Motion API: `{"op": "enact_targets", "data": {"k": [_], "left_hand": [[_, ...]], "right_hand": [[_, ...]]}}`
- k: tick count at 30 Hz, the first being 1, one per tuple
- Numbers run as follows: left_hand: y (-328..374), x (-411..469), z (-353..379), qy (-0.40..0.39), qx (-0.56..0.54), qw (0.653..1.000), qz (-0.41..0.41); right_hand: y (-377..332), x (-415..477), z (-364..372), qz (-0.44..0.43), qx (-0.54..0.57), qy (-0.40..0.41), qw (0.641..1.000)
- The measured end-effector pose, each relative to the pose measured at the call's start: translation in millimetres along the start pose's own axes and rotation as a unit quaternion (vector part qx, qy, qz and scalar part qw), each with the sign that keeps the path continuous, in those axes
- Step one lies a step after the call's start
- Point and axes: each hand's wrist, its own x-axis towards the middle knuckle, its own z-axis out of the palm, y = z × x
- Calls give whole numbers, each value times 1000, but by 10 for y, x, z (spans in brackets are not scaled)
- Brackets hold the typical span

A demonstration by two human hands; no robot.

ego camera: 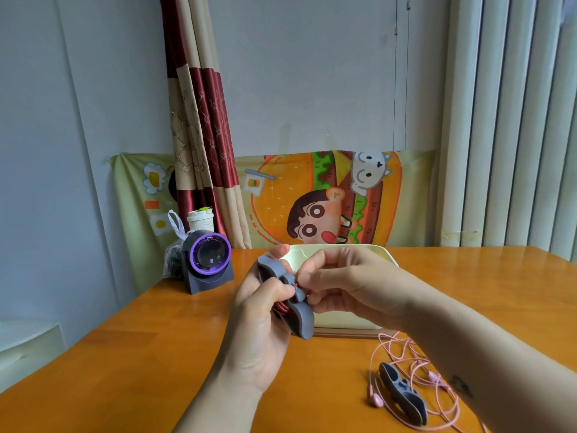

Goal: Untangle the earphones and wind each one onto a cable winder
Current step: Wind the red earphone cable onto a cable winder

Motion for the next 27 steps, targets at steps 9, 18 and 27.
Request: {"op": "enact_targets", "data": {"k": [9, 18, 27], "left_hand": [[-9, 16, -2, 12, 34, 999, 36], [-49, 90, 10, 18, 87, 994, 66], [-135, 85, -7, 32, 139, 989, 41]], "right_hand": [[14, -58, 146, -104, -179, 109, 972], [60, -8, 54, -77, 1, 101, 992], [232, 48, 89, -102, 54, 167, 979]]}}
